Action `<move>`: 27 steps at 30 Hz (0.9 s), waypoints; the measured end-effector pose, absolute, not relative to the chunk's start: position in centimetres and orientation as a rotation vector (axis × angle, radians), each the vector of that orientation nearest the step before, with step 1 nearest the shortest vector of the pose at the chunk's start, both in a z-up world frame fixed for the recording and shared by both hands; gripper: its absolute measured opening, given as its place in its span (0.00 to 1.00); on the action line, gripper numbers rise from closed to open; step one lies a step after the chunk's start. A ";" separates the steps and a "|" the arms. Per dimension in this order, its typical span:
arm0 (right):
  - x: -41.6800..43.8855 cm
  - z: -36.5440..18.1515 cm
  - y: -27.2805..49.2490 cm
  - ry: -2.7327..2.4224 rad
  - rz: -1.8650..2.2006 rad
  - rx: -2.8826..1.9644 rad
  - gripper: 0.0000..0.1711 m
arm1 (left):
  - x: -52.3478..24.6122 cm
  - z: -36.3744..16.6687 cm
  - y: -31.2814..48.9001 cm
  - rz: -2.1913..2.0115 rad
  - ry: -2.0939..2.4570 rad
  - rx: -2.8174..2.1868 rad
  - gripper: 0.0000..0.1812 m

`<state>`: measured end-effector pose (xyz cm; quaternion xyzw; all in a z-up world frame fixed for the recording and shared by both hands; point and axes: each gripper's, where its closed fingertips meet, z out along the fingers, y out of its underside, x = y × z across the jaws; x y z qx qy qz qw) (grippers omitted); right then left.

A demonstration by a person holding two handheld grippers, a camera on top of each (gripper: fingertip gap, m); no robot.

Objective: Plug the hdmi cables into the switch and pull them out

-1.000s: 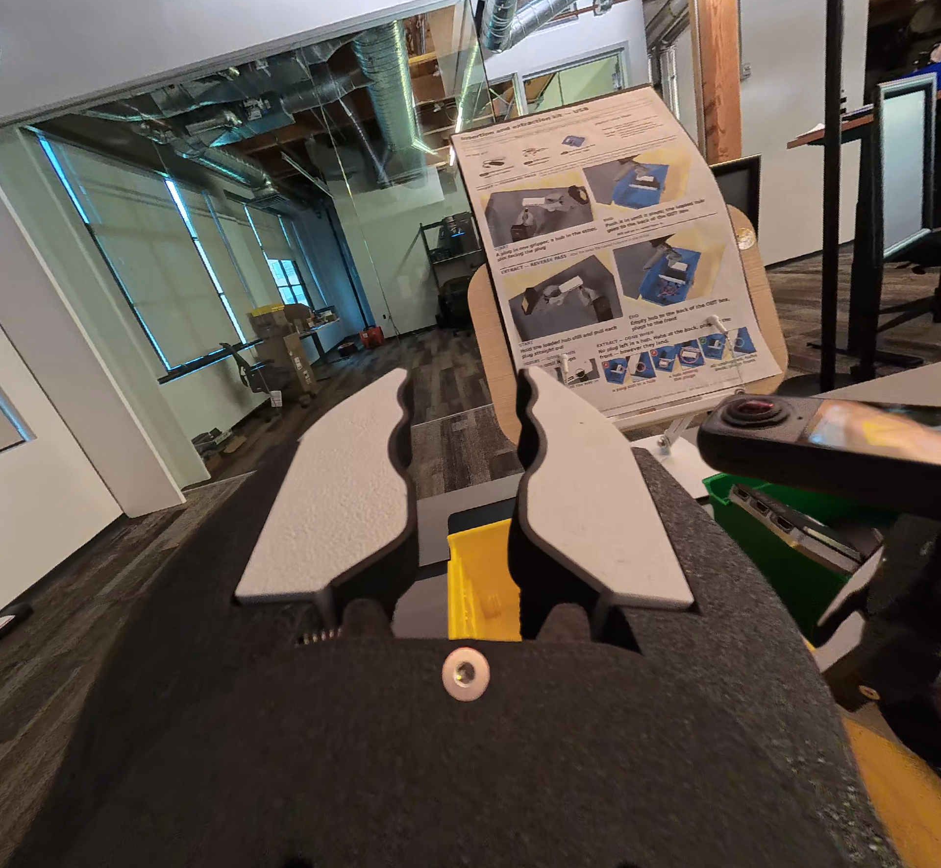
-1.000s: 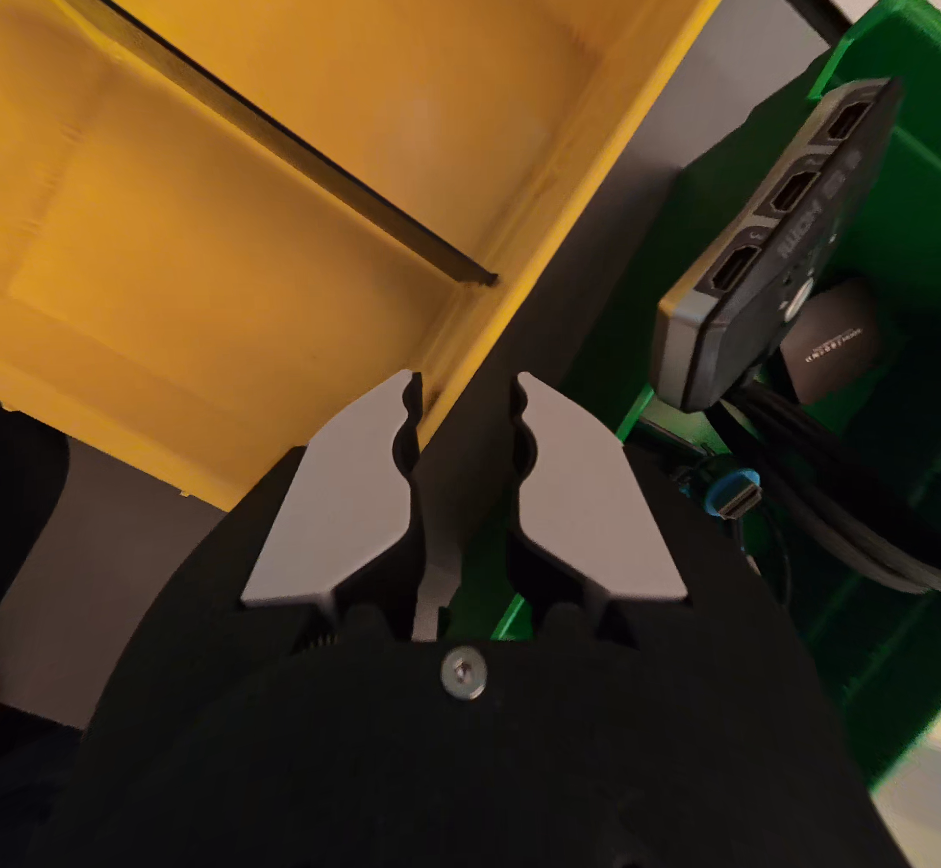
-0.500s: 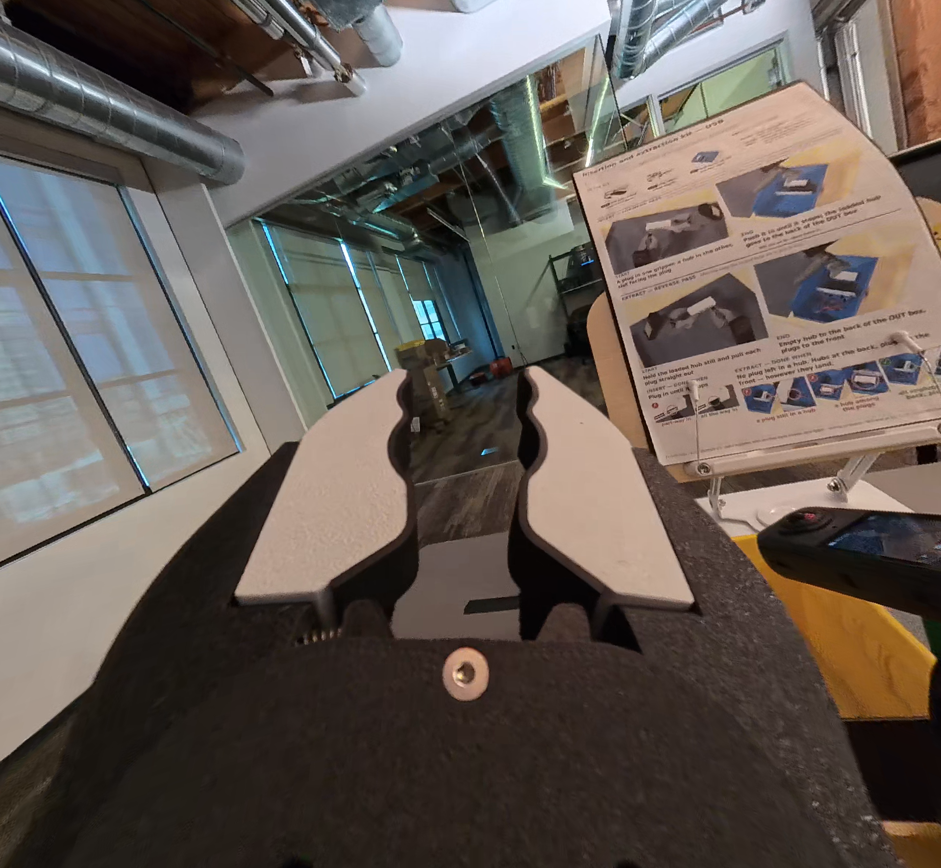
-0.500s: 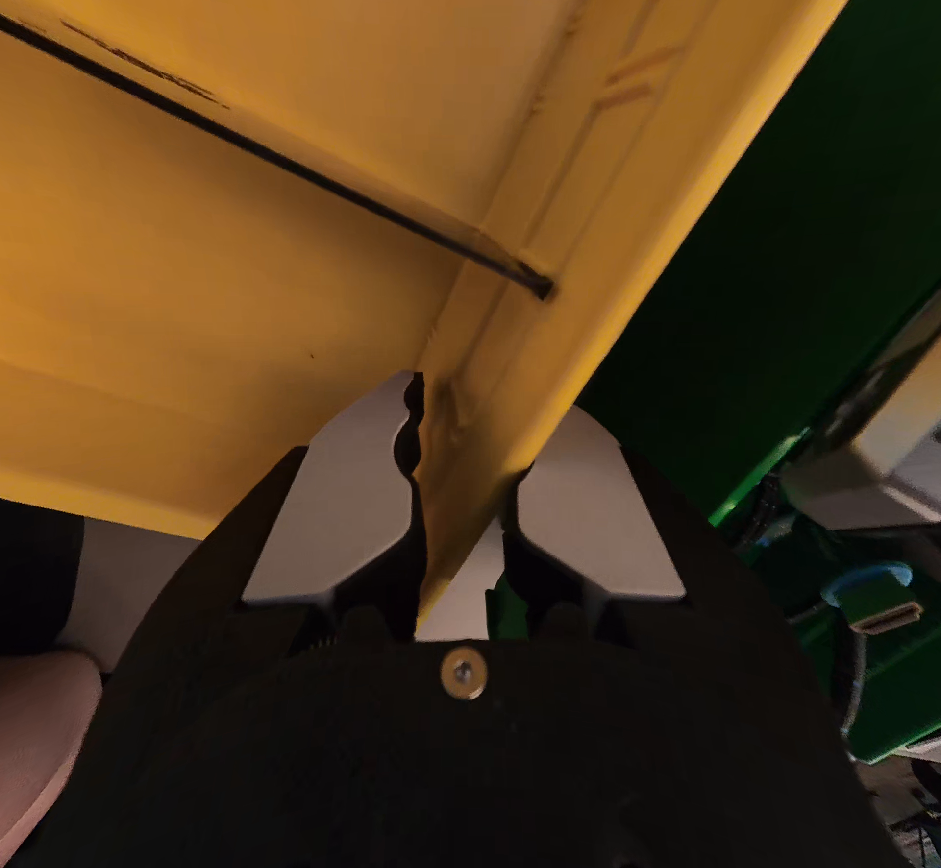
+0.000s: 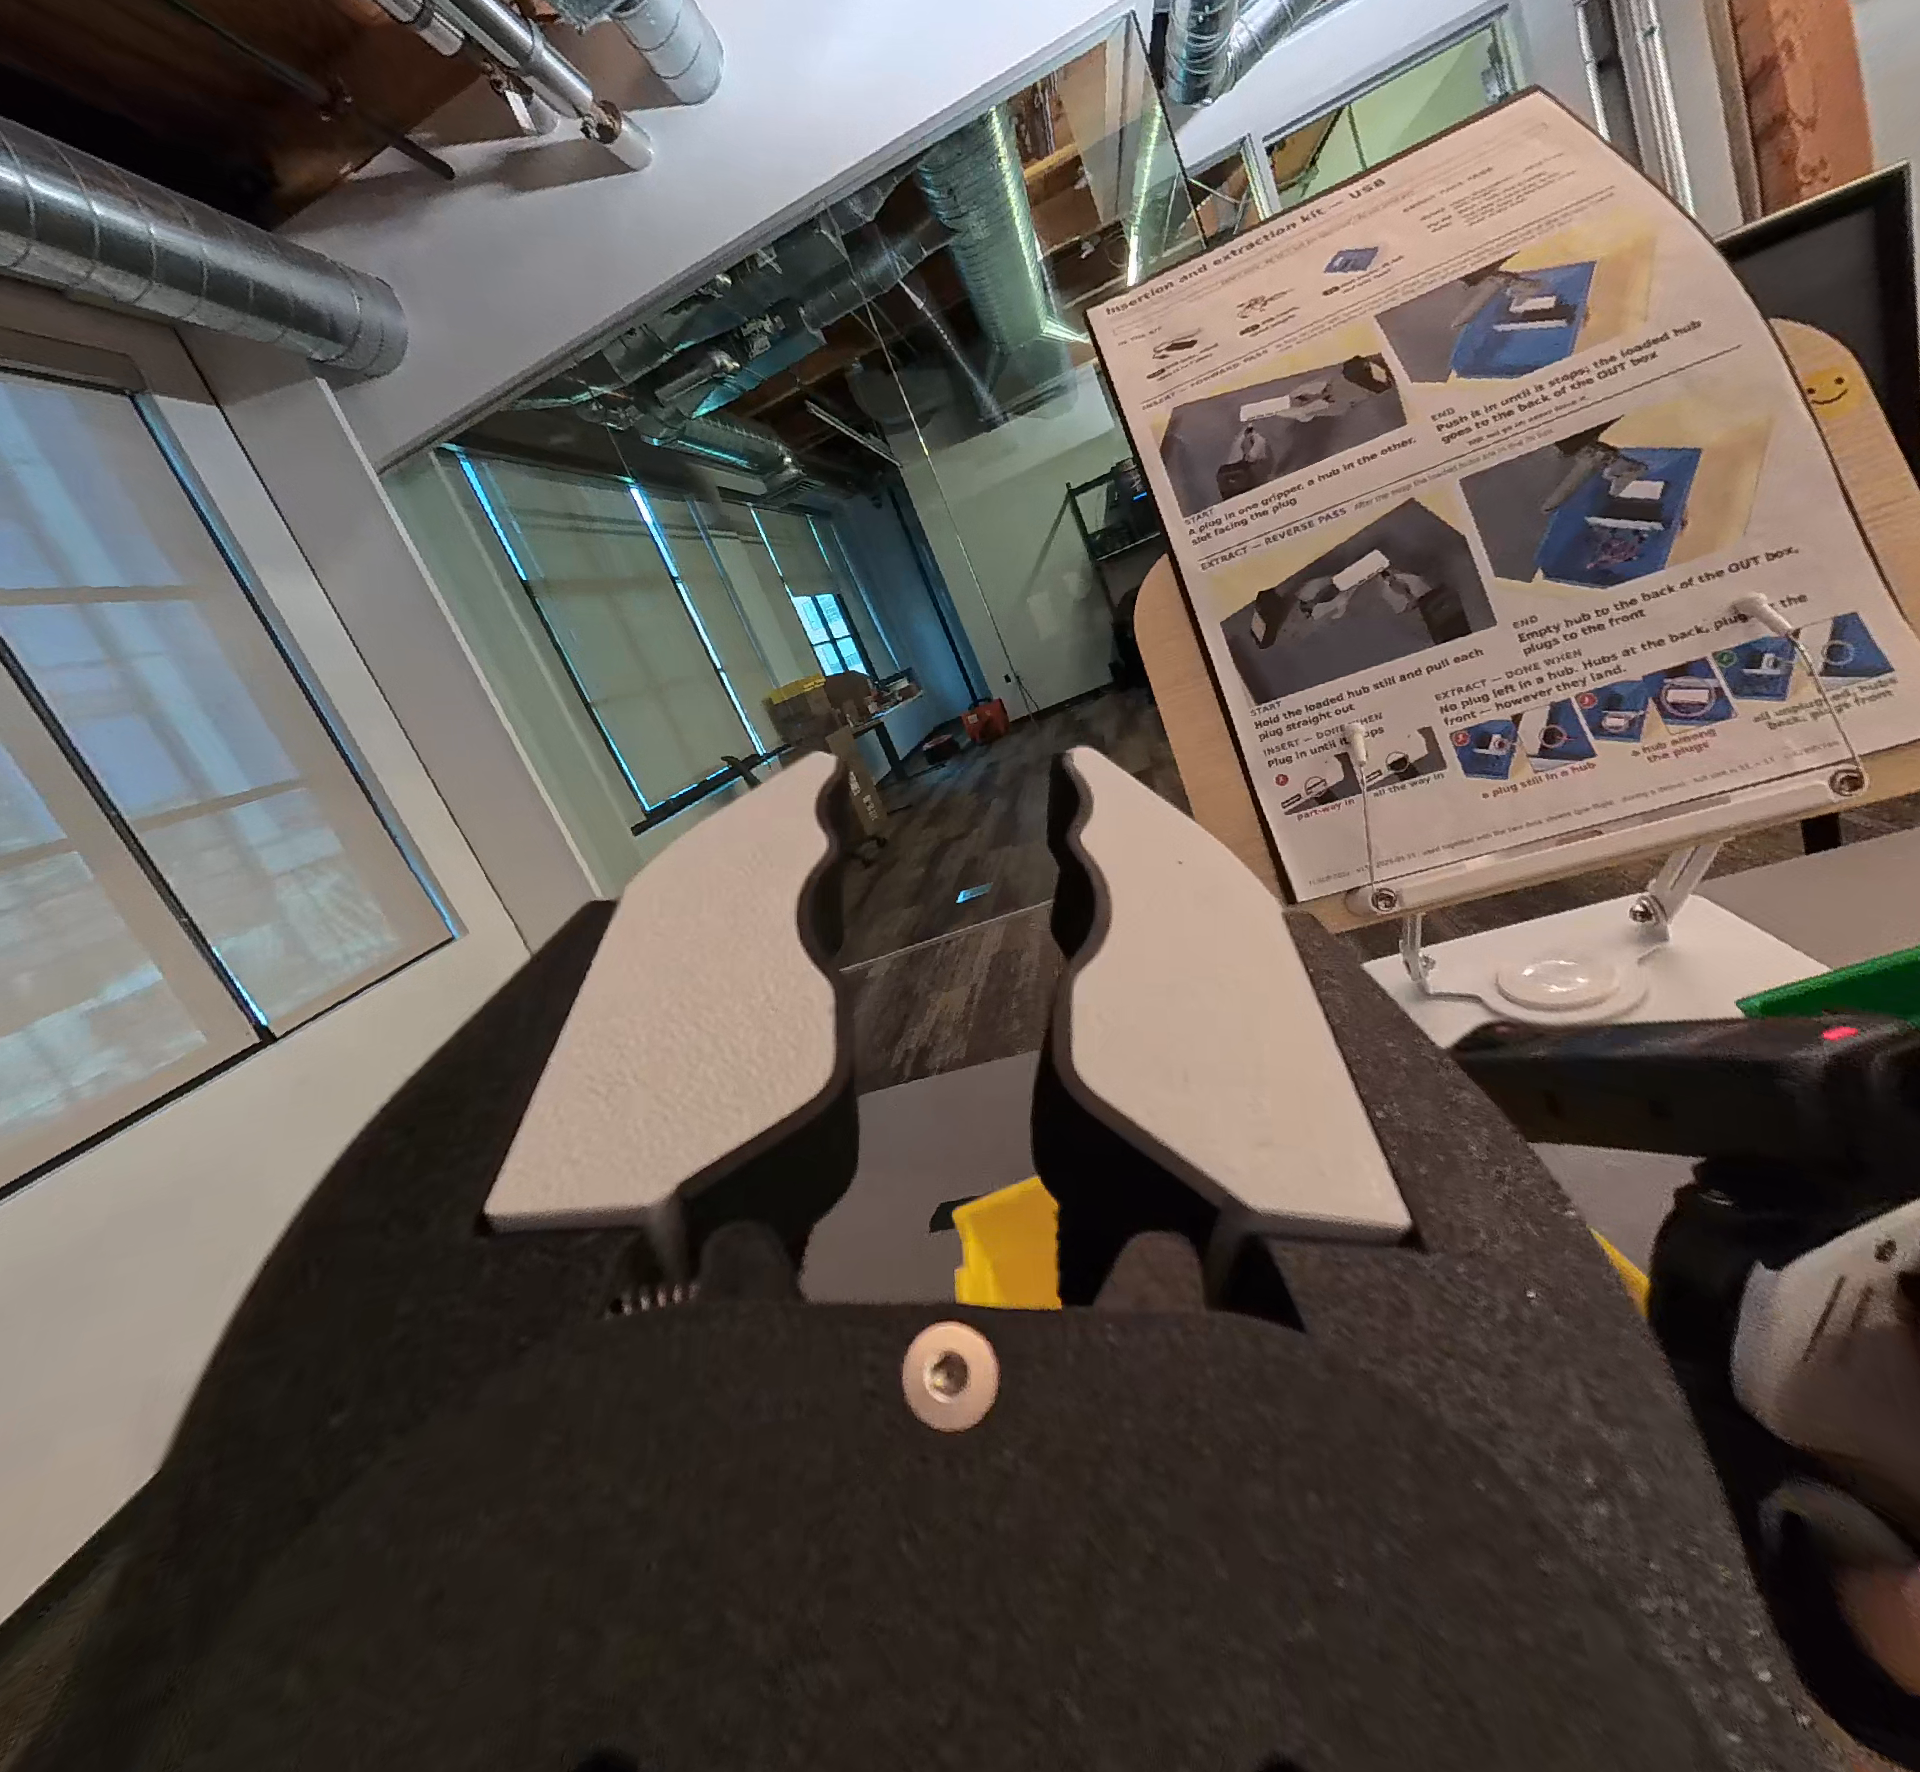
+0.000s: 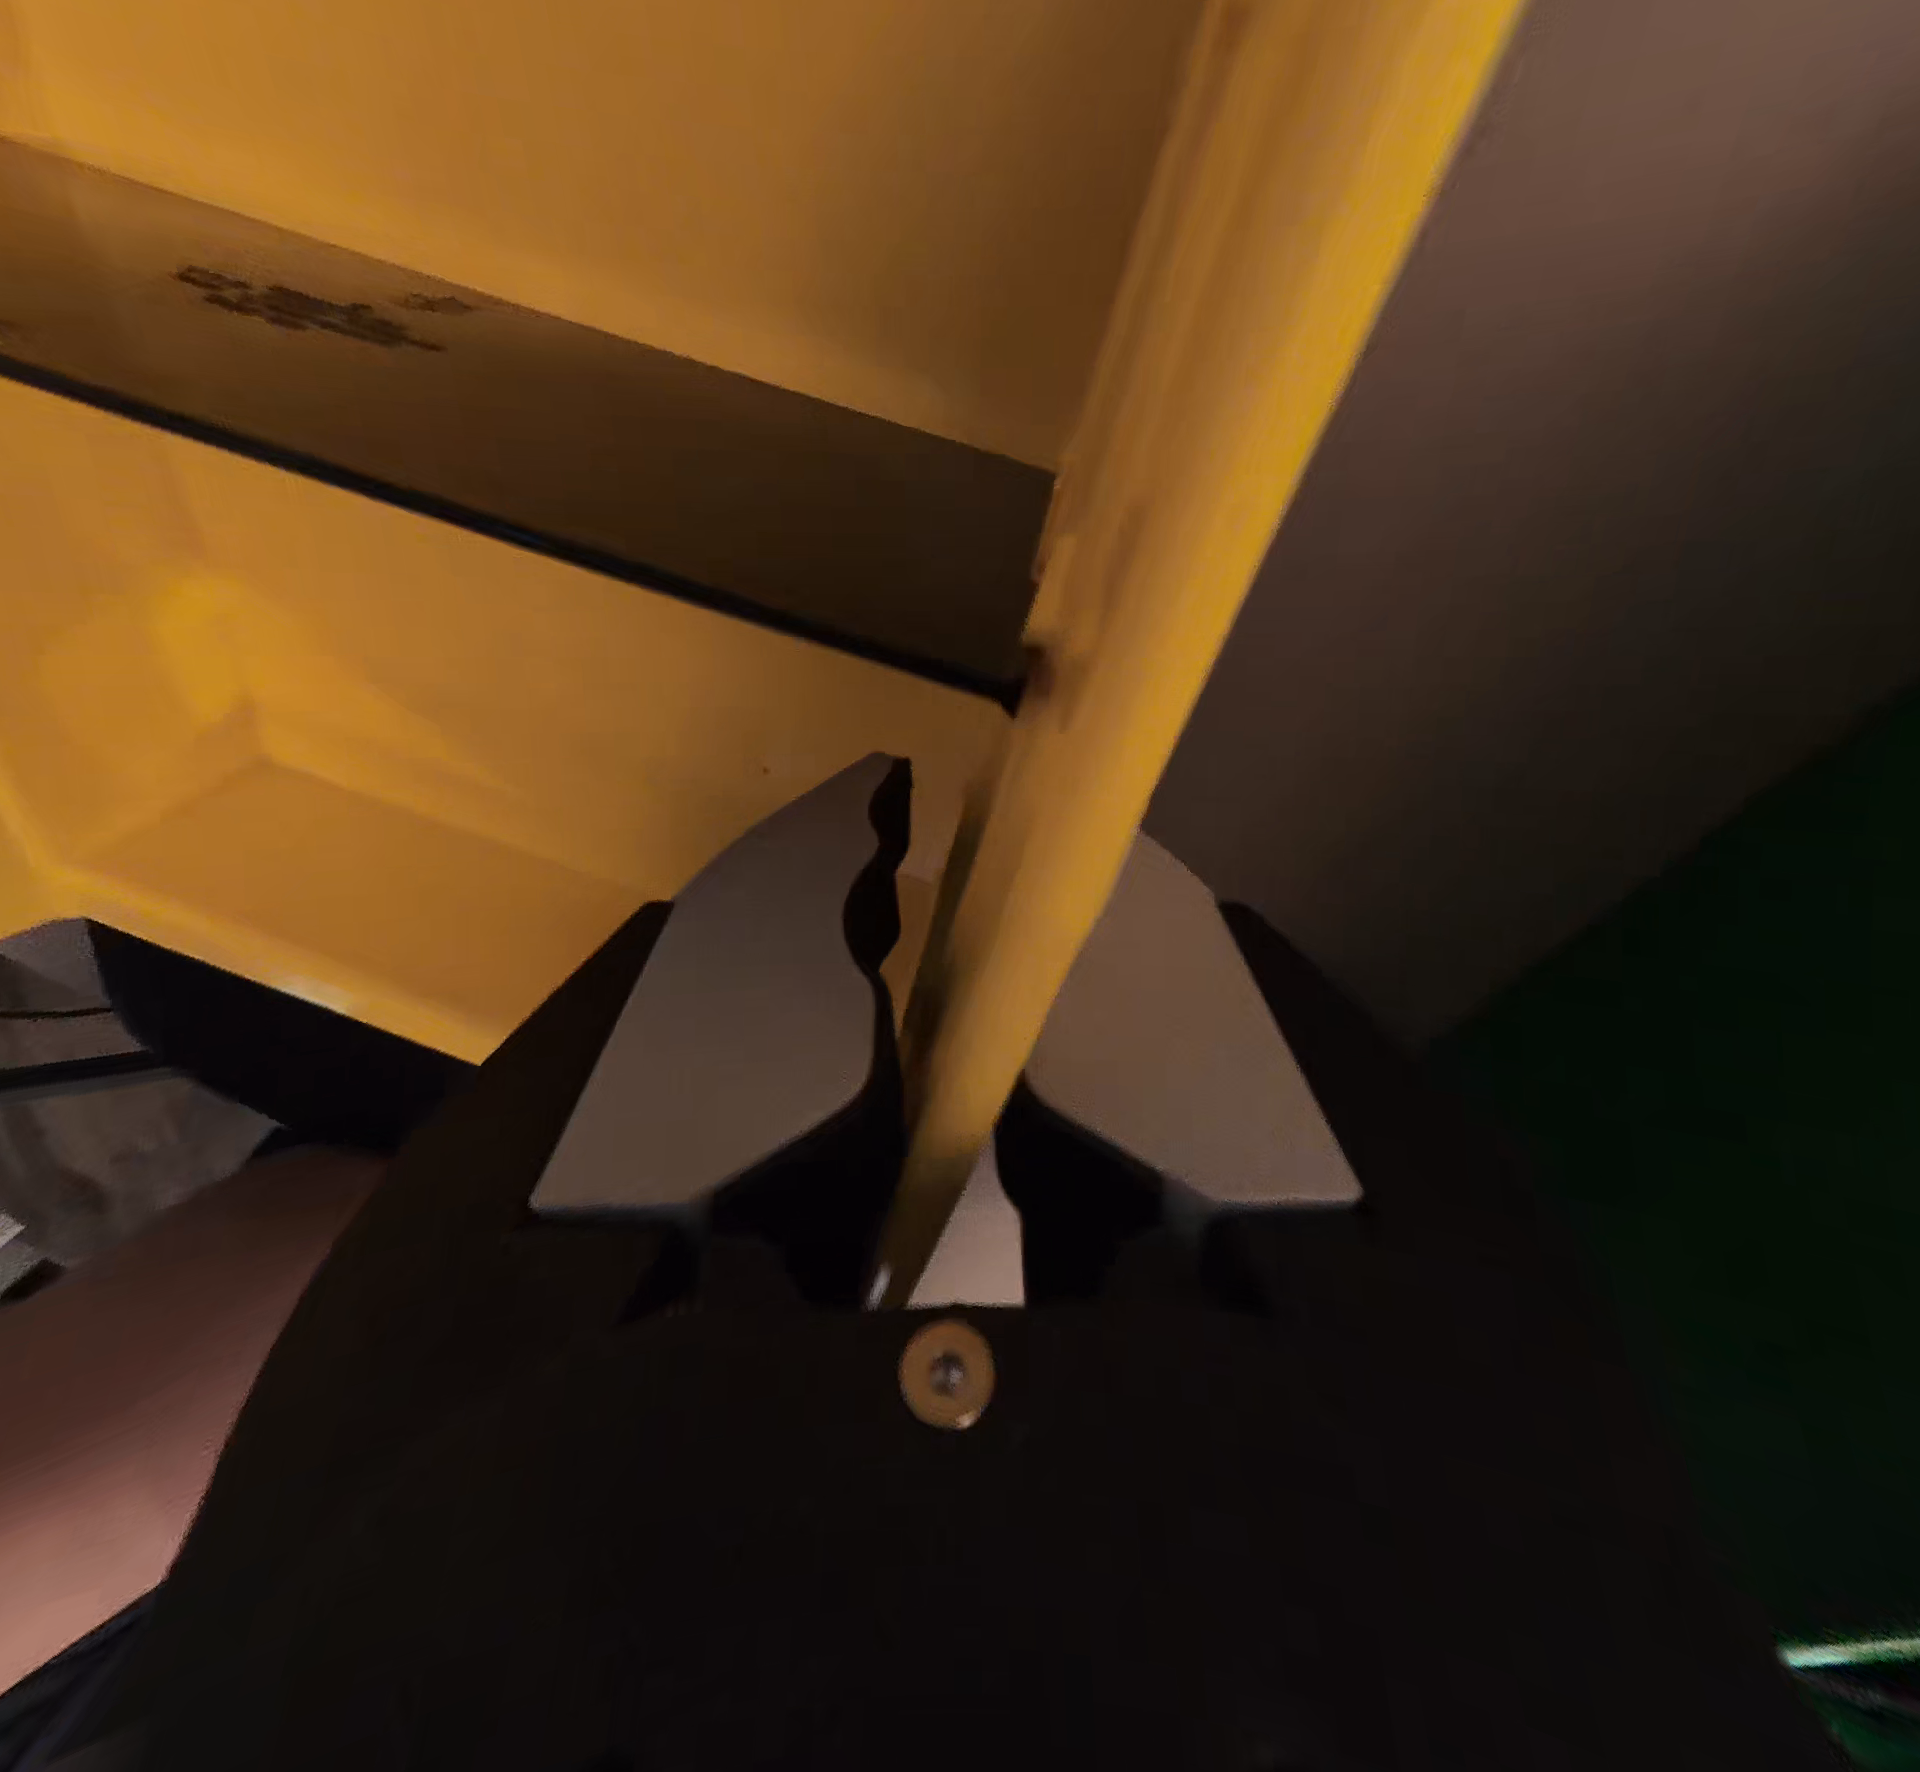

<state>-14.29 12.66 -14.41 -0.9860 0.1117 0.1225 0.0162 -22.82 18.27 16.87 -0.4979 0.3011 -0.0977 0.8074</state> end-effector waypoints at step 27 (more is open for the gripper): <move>5.5 8.5 0.7 0.403 0.360 -2.820 0.01 | -30.3 24.7 4.3 -1.192 0.684 -0.938 0.15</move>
